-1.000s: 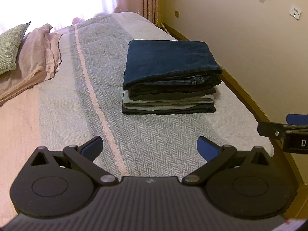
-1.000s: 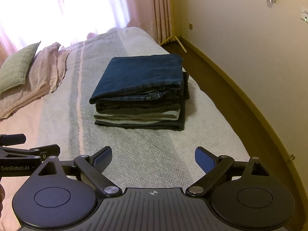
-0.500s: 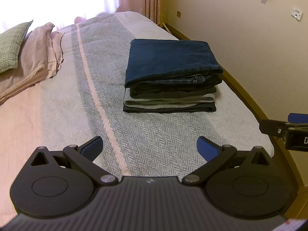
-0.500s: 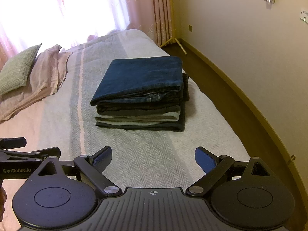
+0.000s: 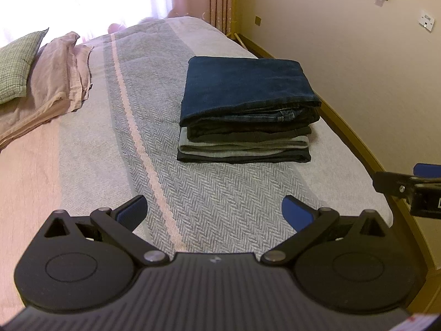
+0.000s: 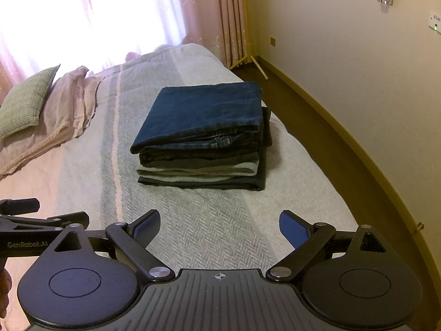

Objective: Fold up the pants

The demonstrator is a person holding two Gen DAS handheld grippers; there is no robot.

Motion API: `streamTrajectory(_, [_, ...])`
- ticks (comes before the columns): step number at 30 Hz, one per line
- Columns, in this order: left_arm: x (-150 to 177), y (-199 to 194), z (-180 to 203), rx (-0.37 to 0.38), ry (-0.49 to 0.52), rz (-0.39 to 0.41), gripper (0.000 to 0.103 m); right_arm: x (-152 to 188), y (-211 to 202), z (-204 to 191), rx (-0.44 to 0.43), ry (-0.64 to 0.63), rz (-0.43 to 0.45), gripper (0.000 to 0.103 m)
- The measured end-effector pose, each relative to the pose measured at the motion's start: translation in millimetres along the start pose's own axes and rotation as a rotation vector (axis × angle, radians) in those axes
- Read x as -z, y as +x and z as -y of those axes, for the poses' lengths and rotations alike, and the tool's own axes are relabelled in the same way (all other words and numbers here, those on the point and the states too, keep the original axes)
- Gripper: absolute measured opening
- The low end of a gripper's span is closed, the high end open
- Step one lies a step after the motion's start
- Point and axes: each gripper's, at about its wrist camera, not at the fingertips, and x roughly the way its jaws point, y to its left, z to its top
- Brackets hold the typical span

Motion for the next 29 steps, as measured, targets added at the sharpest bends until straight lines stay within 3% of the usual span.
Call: streamTrajectory(29, [-14.1,10.4,24.2,-0.029,0.019,0.026,0.102,-10.8,10.3,19.6,-0.013,-0.004,-0.007,0.091])
